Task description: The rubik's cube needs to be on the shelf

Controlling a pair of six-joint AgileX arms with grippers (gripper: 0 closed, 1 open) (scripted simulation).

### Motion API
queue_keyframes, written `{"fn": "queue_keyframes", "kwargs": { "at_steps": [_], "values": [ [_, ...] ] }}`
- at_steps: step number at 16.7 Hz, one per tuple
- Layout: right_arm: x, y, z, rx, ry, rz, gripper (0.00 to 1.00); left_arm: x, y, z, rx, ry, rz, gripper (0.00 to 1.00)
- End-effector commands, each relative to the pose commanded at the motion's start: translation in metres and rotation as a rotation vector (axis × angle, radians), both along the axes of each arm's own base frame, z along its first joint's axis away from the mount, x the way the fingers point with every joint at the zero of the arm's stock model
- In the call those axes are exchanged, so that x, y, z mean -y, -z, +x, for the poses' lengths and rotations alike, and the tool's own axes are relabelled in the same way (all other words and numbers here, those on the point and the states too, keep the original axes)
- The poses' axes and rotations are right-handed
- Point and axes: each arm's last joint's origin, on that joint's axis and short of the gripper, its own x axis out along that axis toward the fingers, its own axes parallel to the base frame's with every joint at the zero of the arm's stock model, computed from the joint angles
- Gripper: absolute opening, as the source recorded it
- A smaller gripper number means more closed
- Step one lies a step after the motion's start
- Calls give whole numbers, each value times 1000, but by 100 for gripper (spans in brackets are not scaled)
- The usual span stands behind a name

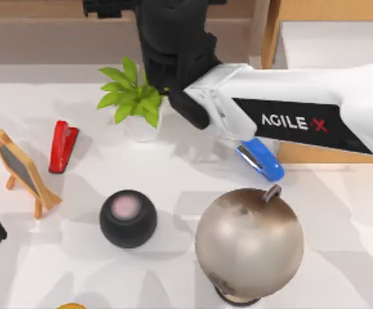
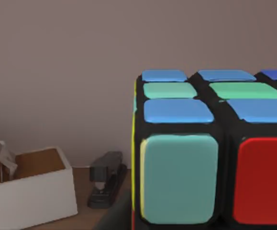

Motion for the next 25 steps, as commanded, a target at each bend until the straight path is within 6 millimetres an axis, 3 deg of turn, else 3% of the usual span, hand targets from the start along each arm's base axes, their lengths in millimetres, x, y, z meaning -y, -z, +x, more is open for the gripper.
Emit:
{"fn": "queue_keyframes", "kwargs": {
  "at_steps": [4,7,13,18,22,25],
  "values": [
    [13,50,-18,5,142,-32,0,0,0,0,0,0,0,100],
    [17,67,-25,-2,187,-51,0,0,0,0,0,0,0,100],
    [19,65,-23,-1,191,-45,0,0,0,0,0,0,0,100],
    [0,24,-16,49,180,75,0,0,0,0,0,0,0,100],
    [-8,-7,9,103,179,135,0,0,0,0,0,0,0,100],
    [0,7,42,94,190,88,0,0,0,0,0,0,0,100]
  ]
}}
